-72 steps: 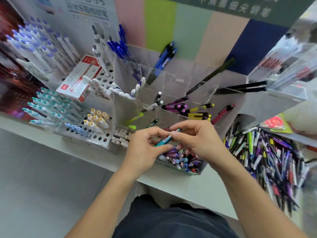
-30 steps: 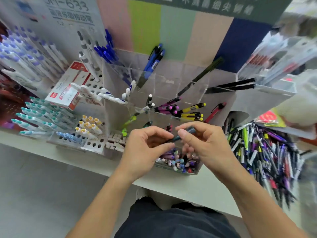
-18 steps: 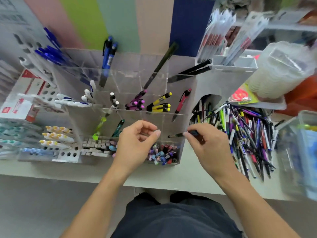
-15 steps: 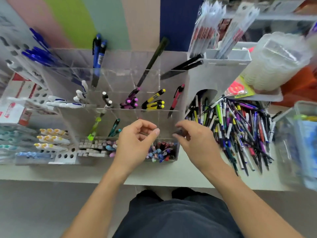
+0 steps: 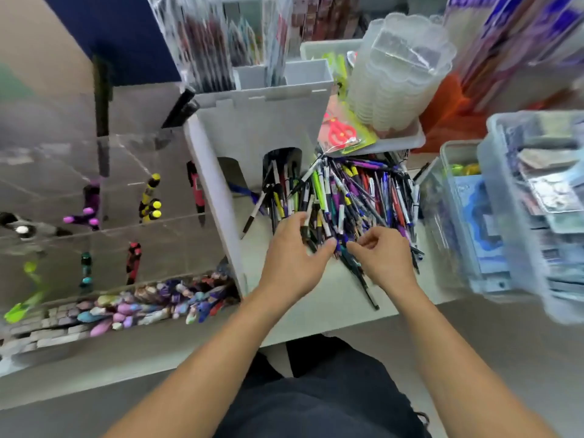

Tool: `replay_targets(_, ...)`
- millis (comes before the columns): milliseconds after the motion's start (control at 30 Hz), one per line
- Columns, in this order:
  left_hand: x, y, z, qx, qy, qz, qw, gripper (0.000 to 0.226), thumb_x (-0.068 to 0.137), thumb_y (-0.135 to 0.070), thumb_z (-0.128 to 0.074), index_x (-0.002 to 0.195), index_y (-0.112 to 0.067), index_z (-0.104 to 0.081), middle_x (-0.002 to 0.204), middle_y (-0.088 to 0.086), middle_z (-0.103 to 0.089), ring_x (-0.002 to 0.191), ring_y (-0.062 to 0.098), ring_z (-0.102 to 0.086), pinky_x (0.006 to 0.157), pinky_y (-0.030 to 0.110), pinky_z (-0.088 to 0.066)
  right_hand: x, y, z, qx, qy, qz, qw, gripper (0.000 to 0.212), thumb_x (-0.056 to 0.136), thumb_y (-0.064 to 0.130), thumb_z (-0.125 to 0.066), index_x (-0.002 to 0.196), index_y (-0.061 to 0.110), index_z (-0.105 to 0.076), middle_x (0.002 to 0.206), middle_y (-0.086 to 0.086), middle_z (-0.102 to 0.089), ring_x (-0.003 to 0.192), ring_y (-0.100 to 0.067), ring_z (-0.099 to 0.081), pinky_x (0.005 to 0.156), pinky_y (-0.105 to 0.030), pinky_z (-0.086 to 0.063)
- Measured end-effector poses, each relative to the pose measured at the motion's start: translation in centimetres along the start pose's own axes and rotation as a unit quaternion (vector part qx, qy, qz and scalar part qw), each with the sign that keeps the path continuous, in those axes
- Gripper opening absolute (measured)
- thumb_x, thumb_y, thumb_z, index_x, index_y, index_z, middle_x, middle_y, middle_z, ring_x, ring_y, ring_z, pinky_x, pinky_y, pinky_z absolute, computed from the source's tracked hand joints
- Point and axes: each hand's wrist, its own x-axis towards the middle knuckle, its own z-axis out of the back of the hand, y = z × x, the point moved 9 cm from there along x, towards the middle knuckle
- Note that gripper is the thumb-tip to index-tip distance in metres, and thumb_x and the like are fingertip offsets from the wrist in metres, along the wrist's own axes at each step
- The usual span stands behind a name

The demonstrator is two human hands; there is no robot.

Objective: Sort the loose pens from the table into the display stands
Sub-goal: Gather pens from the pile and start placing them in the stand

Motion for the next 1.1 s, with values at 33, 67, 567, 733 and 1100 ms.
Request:
replay_targets(33, 1.9, 0.6, -0.4, 0.036, -0.036, 0.020, 0.998, 0.071, 0.091, -0.045, -0.069, 0.149, -0.018, -0.038, 0.149, 0.002, -0.043, 0.138, 0.021, -0.041, 0.114, 0.038, -0.037, 0.7, -0.9, 0.0, -0.020, 0.003, -0.013, 1.000, 0.025, 0.079, 0.030, -0.081, 0.082, 0.017, -0.060, 0.073, -0.002, -0.065, 0.062, -0.026, -0.064, 0.055, -0.035, -0.053)
replay_targets(67, 3.6, 1.4, -0.4, 0.059, -0.072, 0.048, 0.994, 0.079, 0.091, -0.047, -0.067, 0.153, -0.013, -0.031, 0.156, 0.007, -0.034, 0.144, 0.027, -0.031, 0.116, 0.040, -0.030, 1.3, -1.7, 0.1, -0.058, 0.009, -0.024, 0.998, 0.036, 0.074, 0.035, -0.085, 0.086, 0.017, -0.056, 0.079, -0.004, -0.064, 0.063, -0.029, -0.065, 0.056, -0.039, -0.055)
replay_targets(567, 10.7, 9.5, -0.5, 0.166, -0.175, 0.224, 0.944, 0.073, 0.094, -0.053, -0.058, 0.141, -0.001, -0.040, 0.145, 0.021, -0.038, 0.133, 0.039, -0.039, 0.106, 0.045, -0.037, 3.5, -6.7, -5.6, -0.123, 0.114, 0.013, 0.986, 0.036, 0.083, 0.020, -0.079, 0.065, 0.014, -0.048, 0.063, -0.005, -0.059, 0.054, -0.022, -0.060, 0.050, -0.030, -0.050)
replay_targets(733, 10.0, 9.5, -1.0, 0.051, -0.170, 0.228, 0.957, 0.057, 0.093, -0.041, -0.065, 0.134, -0.005, -0.048, 0.134, 0.017, -0.047, 0.117, 0.036, -0.055, 0.095, 0.040, -0.046, 3.0, -5.0, -5.2, -0.036, 0.060, 0.038, 0.997, 0.038, 0.083, 0.027, -0.083, 0.068, 0.018, -0.050, 0.065, 0.002, -0.058, 0.059, -0.014, -0.053, 0.055, -0.030, -0.043)
replay_targets(1100, 9.1, 10.6, 0.0, -0.122, -0.152, 0.229, 0.954, 0.023, 0.089, -0.030, -0.055, 0.109, -0.022, -0.063, 0.108, 0.002, -0.069, 0.098, 0.025, -0.065, 0.089, 0.038, -0.054, 3.3, 9.4, -0.5, -0.327, 0.065, 0.152, 0.931, 0.053, 0.092, 0.057, -0.062, 0.068, 0.010, -0.055, 0.060, -0.004, -0.053, 0.058, -0.027, -0.059, 0.055, -0.029, -0.041)
